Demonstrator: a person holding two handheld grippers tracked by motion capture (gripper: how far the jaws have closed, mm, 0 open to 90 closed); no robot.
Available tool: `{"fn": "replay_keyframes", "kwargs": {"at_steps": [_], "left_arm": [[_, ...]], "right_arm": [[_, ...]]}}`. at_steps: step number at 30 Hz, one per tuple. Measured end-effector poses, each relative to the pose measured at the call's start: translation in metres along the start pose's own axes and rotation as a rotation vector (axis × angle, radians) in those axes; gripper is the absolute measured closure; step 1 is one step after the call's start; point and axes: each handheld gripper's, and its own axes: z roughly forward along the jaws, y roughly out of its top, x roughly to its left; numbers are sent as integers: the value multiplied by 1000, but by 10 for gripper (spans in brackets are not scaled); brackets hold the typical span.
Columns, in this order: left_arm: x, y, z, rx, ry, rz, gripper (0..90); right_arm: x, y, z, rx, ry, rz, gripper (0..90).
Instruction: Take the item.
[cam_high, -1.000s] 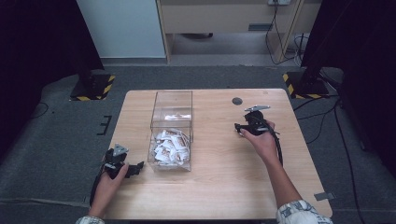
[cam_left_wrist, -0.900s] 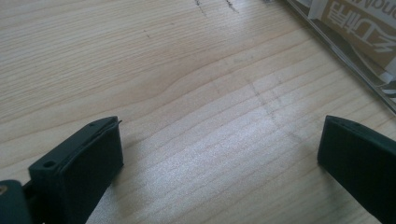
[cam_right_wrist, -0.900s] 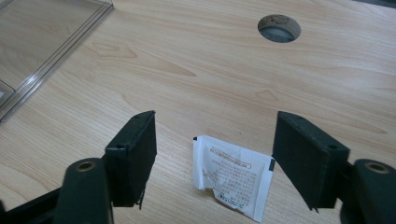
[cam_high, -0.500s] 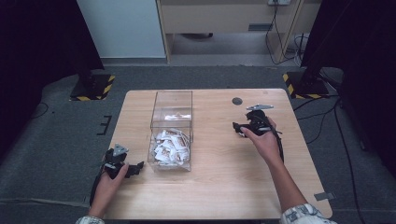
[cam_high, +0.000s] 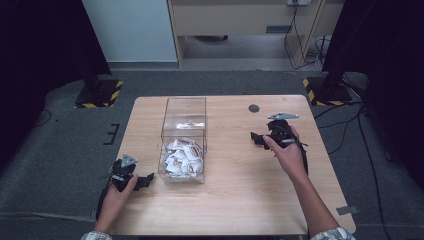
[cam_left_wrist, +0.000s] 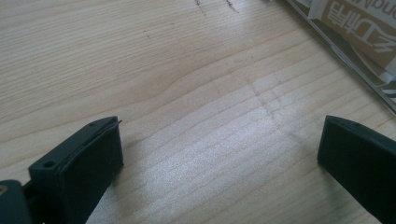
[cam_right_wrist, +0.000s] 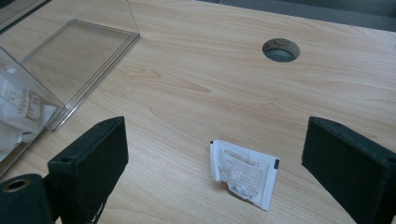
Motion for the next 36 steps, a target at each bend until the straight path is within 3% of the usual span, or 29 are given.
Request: {"fn": "replay_keyframes", "kwargs": {"at_steps": [16,36], "left_arm": [[0,0,0,0,0,0,0],[0,0,0,0,0,0,0]], "right_arm": [[13,-30,-19,2,11,-22,69],[19,-74,-27,52,3,-34,57]]}}
